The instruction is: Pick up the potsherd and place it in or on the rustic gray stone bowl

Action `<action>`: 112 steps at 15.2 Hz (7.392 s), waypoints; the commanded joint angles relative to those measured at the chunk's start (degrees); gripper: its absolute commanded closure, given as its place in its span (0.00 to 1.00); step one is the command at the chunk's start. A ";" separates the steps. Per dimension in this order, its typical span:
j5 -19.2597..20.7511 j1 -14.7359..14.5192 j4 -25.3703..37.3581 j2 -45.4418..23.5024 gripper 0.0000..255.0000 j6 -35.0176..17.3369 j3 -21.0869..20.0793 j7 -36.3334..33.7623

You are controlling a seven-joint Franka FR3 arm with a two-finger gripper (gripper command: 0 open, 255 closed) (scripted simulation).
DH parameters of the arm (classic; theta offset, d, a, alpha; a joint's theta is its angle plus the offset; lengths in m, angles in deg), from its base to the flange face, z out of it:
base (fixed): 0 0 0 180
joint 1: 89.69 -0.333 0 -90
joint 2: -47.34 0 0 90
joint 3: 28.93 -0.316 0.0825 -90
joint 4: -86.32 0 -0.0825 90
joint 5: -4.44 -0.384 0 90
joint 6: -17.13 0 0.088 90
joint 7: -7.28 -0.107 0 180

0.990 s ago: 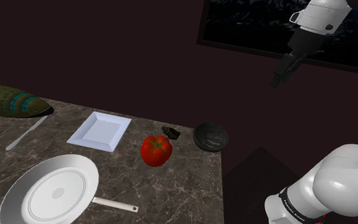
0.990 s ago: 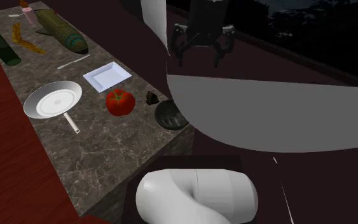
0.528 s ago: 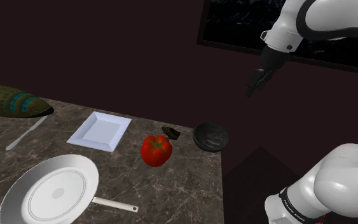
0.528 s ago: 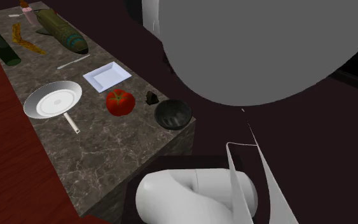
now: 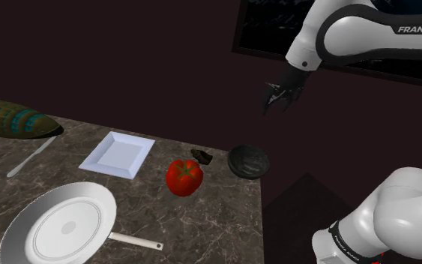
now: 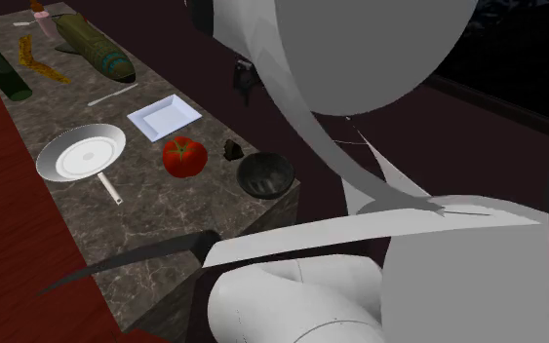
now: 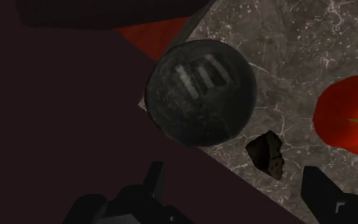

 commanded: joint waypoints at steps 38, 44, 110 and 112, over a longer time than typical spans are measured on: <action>0.34 -15.11 22.25 -58.26 0.00 -22.59 0.55 -35.41; 0.34 -15.11 22.25 -58.26 0.00 -22.59 0.55 -35.41; 6.19 -10.53 -11.58 -16.65 1.00 -14.76 5.88 -29.95; 6.07 -10.57 -12.26 -17.82 1.00 -16.59 5.96 -29.82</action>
